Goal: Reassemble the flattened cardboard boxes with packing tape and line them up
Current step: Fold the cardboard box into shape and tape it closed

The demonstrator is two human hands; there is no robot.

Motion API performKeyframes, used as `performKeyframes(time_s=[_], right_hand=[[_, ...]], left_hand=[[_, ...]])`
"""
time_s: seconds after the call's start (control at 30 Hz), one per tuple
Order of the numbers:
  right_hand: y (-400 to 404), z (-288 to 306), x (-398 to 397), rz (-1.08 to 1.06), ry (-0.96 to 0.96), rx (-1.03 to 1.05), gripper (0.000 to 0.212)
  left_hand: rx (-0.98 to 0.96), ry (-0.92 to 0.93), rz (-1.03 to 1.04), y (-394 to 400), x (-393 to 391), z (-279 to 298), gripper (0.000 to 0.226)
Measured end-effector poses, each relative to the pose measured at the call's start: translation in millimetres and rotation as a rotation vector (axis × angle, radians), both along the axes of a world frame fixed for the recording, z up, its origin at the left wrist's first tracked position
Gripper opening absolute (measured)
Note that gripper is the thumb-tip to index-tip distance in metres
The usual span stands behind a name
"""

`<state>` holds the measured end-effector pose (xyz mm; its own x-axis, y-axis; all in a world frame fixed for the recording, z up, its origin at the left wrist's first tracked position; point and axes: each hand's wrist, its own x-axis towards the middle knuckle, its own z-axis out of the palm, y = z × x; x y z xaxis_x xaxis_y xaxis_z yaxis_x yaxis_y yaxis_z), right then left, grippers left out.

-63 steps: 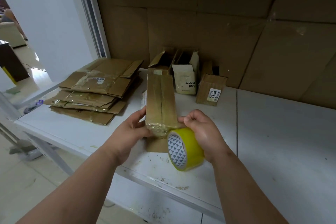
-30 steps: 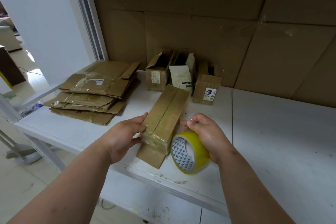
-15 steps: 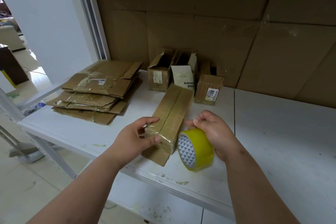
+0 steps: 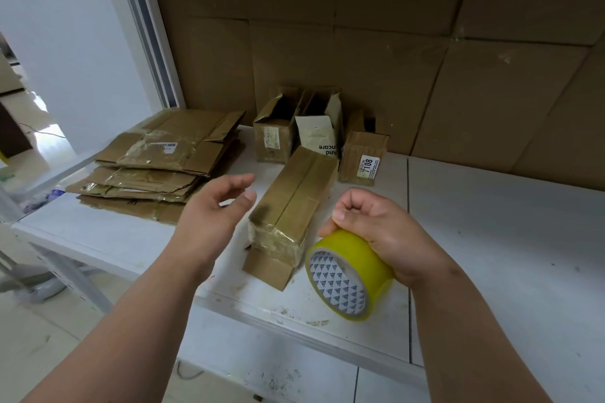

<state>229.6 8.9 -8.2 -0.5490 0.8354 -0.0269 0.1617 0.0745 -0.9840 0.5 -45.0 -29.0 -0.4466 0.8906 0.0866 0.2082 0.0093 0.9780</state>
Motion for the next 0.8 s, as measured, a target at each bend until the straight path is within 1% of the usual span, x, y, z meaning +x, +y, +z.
performKeyframes(time_s=[0.07,0.1,0.17,0.2,0.23,0.27,0.33,0.4,0.5,0.57,0.67,0.77,0.8], right_hand=[[-2,3,-4,0.024,0.007,0.024,0.013],[-2,4,-7,0.031,0.004,0.042,0.014],[-4,6,-15,0.043,-0.021,0.099,0.016],[-4,5,-20,0.042,-0.043,0.139,0.017],[-5,5,-25,0.036,-0.068,0.176,0.016],[-6,5,-29,0.027,-0.086,0.202,0.017],[-8,4,-35,0.015,-0.122,0.233,0.021],[-10,5,-39,0.013,-0.178,0.253,0.019],[-15,7,-39,-0.011,-0.214,0.281,0.014],[-18,8,-37,-0.023,-0.194,0.262,0.012],[-23,5,-30,0.037,-0.116,0.176,0.027],[-21,0,-18,0.071,0.017,0.021,0.065],[-19,-1,-12,0.072,0.057,-0.005,0.070]], left_hand=[[0.018,0.015,-0.054,-5,6,15,0.011],[0.016,0.034,-0.106,-8,10,21,0.012],[-0.025,0.100,-0.270,-13,15,33,0.034],[-0.072,0.134,-0.359,-14,17,37,0.041],[-0.117,0.150,-0.428,-16,18,39,0.043],[-0.151,0.151,-0.468,-16,19,40,0.040],[-0.177,0.142,-0.452,-16,22,40,0.026],[-0.179,0.182,-0.403,-17,26,40,0.016],[-0.199,0.231,-0.353,-19,29,40,0.013],[-0.192,0.174,-0.323,-19,26,40,0.016],[-0.164,0.092,-0.268,-18,23,44,0.019],[-0.157,0.035,-0.213,-17,23,46,0.022],[-0.151,-0.012,-0.198,-16,22,46,0.023]])
